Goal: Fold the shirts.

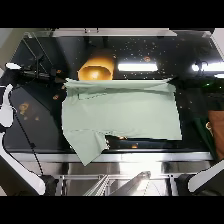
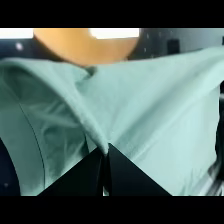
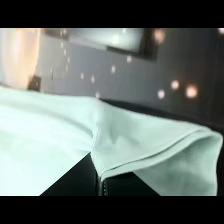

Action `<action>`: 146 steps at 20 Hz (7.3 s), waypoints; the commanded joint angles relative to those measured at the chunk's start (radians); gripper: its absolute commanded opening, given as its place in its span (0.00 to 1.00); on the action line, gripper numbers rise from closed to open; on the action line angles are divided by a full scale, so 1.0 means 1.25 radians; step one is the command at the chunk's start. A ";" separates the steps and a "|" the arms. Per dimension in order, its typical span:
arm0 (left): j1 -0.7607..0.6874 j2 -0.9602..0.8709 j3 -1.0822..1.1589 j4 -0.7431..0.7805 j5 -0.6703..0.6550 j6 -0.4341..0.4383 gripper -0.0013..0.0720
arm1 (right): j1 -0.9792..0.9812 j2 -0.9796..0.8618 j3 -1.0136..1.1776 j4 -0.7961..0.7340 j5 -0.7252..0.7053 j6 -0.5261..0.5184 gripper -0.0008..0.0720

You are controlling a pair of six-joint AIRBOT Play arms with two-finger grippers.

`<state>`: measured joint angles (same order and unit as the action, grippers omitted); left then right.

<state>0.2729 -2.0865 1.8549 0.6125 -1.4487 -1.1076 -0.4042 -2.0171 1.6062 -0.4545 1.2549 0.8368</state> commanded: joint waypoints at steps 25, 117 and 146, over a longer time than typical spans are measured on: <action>-0.020 0.103 -0.273 0.061 0.160 0.047 0.04 | -0.040 -0.002 -0.064 -0.073 0.013 0.023 0.57; -0.223 0.627 -1.148 -0.044 0.322 0.013 0.05 | -0.289 0.538 -0.729 -0.384 -0.045 0.127 0.76; -0.016 0.584 -0.664 -0.232 0.217 0.143 0.05 | -0.016 0.310 -0.366 -0.107 -0.060 0.015 0.03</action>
<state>0.2951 -1.2366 0.8822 0.3286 -1.2339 -0.9627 -0.4873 -1.5711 1.0824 -0.6331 1.2949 0.8742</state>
